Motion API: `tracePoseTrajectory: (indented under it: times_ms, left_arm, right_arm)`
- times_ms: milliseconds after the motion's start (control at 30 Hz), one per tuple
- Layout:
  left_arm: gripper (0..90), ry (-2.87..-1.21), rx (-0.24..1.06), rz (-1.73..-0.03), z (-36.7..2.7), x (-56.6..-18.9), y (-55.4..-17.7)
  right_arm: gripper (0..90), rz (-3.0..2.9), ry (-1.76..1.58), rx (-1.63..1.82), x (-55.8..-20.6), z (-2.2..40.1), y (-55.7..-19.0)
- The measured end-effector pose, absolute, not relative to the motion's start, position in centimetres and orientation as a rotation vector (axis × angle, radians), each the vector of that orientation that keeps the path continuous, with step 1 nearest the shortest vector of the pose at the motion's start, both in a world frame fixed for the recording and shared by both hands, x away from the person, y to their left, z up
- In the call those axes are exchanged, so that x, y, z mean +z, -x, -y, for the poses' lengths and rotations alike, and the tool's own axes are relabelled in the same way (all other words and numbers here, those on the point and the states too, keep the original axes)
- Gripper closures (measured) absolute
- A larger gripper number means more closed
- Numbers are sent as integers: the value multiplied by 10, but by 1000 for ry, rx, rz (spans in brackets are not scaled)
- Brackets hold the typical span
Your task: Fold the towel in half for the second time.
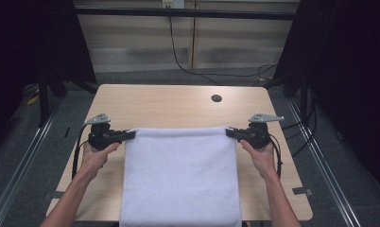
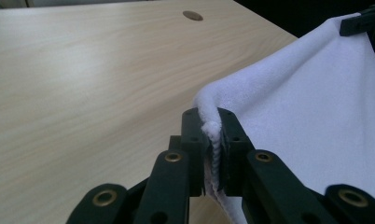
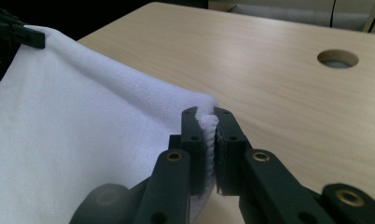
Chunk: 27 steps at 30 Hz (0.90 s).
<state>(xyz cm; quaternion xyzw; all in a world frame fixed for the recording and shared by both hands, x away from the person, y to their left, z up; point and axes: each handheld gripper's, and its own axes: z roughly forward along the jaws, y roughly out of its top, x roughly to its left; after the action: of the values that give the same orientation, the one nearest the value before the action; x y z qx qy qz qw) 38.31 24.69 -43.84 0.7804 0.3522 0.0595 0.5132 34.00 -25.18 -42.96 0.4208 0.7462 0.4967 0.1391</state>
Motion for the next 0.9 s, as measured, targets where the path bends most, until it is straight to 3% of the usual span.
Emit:
tracePoseTrajectory:
  times_ms: [567,900]
  left_arm:
    - [837,-1837,184,-802,-236,-403,-410]
    - [840,-1836,192,-817,-226,-392,-440]
  right_arm:
    - [851,-2086,-1206,1457,-392,263,-368]
    - [854,-2093,-1249,1412,-389,265,-394]
